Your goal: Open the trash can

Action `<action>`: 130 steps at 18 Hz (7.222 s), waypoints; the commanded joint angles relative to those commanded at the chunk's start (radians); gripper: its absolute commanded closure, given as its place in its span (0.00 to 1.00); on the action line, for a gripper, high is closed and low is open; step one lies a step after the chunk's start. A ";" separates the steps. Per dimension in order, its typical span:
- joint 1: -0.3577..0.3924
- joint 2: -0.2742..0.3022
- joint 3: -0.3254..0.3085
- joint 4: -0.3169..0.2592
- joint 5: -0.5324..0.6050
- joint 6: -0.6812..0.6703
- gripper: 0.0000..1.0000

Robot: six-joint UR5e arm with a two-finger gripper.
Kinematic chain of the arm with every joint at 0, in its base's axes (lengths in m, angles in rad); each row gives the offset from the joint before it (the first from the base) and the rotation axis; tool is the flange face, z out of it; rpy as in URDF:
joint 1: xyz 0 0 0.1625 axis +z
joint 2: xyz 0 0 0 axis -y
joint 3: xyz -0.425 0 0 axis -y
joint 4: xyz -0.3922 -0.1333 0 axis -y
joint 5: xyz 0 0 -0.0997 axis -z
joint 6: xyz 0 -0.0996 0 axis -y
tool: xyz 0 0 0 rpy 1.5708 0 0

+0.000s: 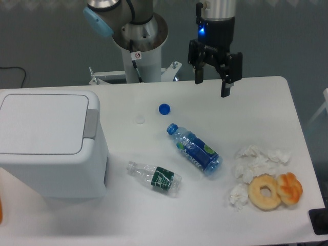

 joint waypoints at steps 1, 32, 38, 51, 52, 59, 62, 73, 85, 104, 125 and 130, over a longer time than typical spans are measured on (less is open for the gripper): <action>0.000 0.000 -0.002 0.000 0.002 -0.002 0.00; -0.086 -0.020 0.018 0.002 -0.083 -0.415 0.00; -0.098 -0.023 0.029 0.000 -0.103 -0.569 0.00; -0.127 -0.043 0.031 0.000 -0.345 -0.998 0.00; -0.136 -0.044 0.029 0.000 -0.345 -1.005 0.00; -0.178 -0.077 0.057 0.000 -0.353 -1.189 0.00; -0.195 -0.104 0.072 0.002 -0.367 -1.262 0.00; -0.221 -0.137 0.071 0.008 -0.425 -1.315 0.00; -0.248 -0.152 0.058 0.028 -0.422 -1.310 0.00; -0.281 -0.179 0.057 0.029 -0.416 -1.285 0.00; -0.290 -0.195 0.040 0.028 -0.414 -1.285 0.00; -0.290 -0.196 0.034 0.028 -0.414 -1.285 0.00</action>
